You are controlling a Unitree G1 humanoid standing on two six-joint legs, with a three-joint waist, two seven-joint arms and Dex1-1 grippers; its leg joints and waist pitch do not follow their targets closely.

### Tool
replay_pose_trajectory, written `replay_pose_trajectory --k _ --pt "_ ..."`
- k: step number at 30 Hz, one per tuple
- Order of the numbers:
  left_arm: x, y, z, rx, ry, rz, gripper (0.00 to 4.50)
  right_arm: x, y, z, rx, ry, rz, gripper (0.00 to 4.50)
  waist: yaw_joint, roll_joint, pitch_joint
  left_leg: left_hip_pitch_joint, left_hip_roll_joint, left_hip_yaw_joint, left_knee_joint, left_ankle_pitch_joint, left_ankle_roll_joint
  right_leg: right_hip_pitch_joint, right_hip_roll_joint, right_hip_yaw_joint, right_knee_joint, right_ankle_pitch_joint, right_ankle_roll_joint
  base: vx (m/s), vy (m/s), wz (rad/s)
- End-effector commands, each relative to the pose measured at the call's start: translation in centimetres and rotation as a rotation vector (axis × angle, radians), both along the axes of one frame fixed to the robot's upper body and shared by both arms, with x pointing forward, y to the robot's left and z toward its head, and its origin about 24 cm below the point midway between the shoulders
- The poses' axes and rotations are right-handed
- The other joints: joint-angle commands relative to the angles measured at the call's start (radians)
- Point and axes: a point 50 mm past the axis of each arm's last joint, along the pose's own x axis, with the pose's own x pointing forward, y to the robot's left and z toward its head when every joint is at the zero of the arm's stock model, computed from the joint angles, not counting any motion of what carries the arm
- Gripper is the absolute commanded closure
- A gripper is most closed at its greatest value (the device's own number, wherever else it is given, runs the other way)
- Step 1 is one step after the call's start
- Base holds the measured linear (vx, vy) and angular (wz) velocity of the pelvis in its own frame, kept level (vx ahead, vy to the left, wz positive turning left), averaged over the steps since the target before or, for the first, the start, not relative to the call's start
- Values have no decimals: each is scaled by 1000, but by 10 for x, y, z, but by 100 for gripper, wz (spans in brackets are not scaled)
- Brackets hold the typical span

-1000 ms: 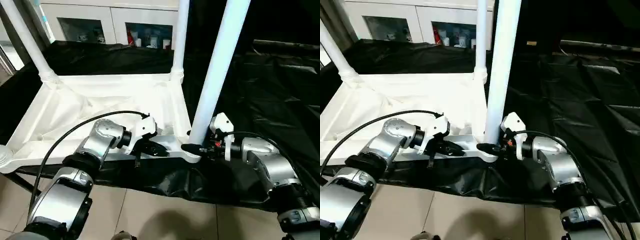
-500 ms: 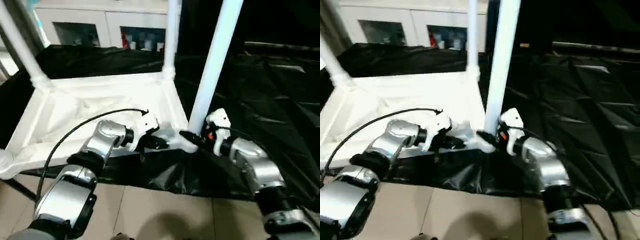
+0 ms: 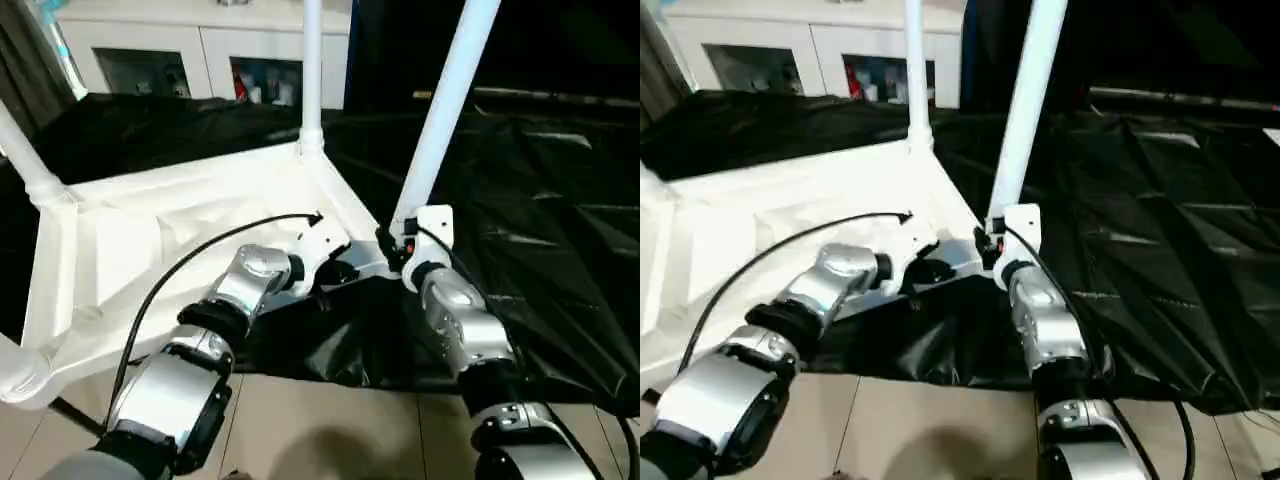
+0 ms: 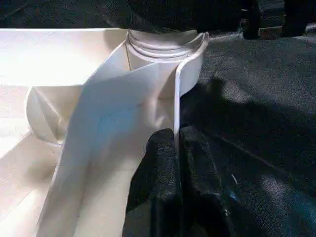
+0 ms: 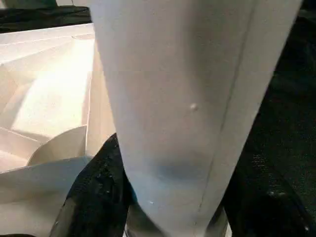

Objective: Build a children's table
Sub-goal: Rotate leg to tighten

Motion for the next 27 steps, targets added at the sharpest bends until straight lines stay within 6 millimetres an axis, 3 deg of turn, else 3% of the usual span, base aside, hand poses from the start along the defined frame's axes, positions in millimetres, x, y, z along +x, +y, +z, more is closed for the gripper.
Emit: replay_pose_trajectory --k 1,5,6,9,12,13,14,16,17,18,19,20,21,22,23,24,26,27 --pt "-5 -34 12 -81 -47 -84 450 -18 35 -30 73 152 113 189 -5 8 -33 20 21 -27 -86 -486 -18 3 -51 29 -103 -505 -117 0 0 0" --pt "-5 -26 10 -64 -46 -108 450 -14 31 -22 48 91 179 169 -4 10 -34 18 21 -25 -87 -472 -10 5 -50 30 -101 -481 -126 0 0 0" --pt "-5 -23 10 -63 -43 -124 450 -13 28 -19 42 73 222 140 -5 11 -35 16 21 -25 -88 -466 -8 8 -49 30 -100 -472 -127 0 0 0" --pt "-6 -16 11 -61 -32 -159 450 -13 19 -13 42 49 308 140 -2 9 -37 9 23 -21 -86 -416 10 16 -51 33 -92 -407 -150 0 0 0" --pt "-8 -7 11 -56 -16 -224 450 -16 3 -5 5 24 454 140 1 7 -43 2 24 -14 -79 -325 35 27 -49 37 -78 -278 -195 0 0 0" --pt "-9 -2 11 -53 -11 -250 450 -18 -3 -3 -8 18 509 140 6 6 -44 -1 23 -11 -72 -278 56 33 -51 37 -69 -217 -220 83 -30 6" --pt "-9 -2 11 -53 -11 -250 450 -18 -3 -3 -8 18 509 140 6 6 -44 -1 23 -11 -72 -278 56 33 -51 37 -69 -217 -220 63 -23 5" --pt "-14 17 8 -26 20 -327 450 -28 -21 5 -31 17 698 140 10 -1 -53 -8 25 -9 -62 -184 96 47 -46 34 -49 -75 -256 36 -11 1" --pt "-15 21 7 -18 28 -340 450 -30 -25 7 -39 19 736 140 19 3 -54 -7 28 -5 -56 -135 123 46 -45 33 -38 7 -275 62 -17 1" --pt "-15 26 8 -14 34 -352 450 -31 -30 9 -47 20 761 140 19 -2 -55 -8 28 -4 -55 -120 134 46 -44 32 -35 37 -285 0 0 0" --pt "-16 29 8 -13 37 -358 450 -31 -33 11 -52 20 775 140 23 1 -58 -9 27 -4 -50 -96 145 47 -46 31 -27 78 -296 0 0 0" --pt "-15 33 9 -10 38 -359 450 -31 -39 15 -54 15 788 140 26 -13 -63 -10 27 -3 -46 -68 158 49 -46 31 -21 121 -306 0 0 0" --pt "-14 36 10 -8 37 -360 450 -32 -45 20 -57 12 805 140 30 -9 -66 -11 27 -5 -43 -45 164 50 -46 31 -14 148 -311 0 0 0" --pt "-14 37 10 -6 35 -358 450 -32 -46 21 -57 12 809 140 32 -15 -67 -12 26 -3 -40 -29 175 48 -44 31 -12 171 -313 0 0 0" --pt "-13 39 12 1 25 -348 450 -34 -52 24 -60 9 826 140 38 -11 -61 -13 28 -2 -38 -29 193 40 -45 29 -12 158 -316 0 0 0" --pt "-11 41 13 14 8 -334 450 -37 -59 27 -65 12 845 140 38 -18 -58 -14 28 0 -38 -45 193 40 -44 30 -15 133 -313 0 0 0" --pt "-9 42 14 22 -5 -326 450 -39 -63 29 -70 17 862 140 45 -16 -54 -11 32 -1 -40 -89 175 38 -50 31 -21 39 -298 0 0 0" --pt "-7 45 16 40 -33 -326 450 -51 -82 30 -102 46 895 140 50 -16 -50 -9 34 -1 -45 -129 143 37 -51 33 -31 -55 -274 0 0 0"
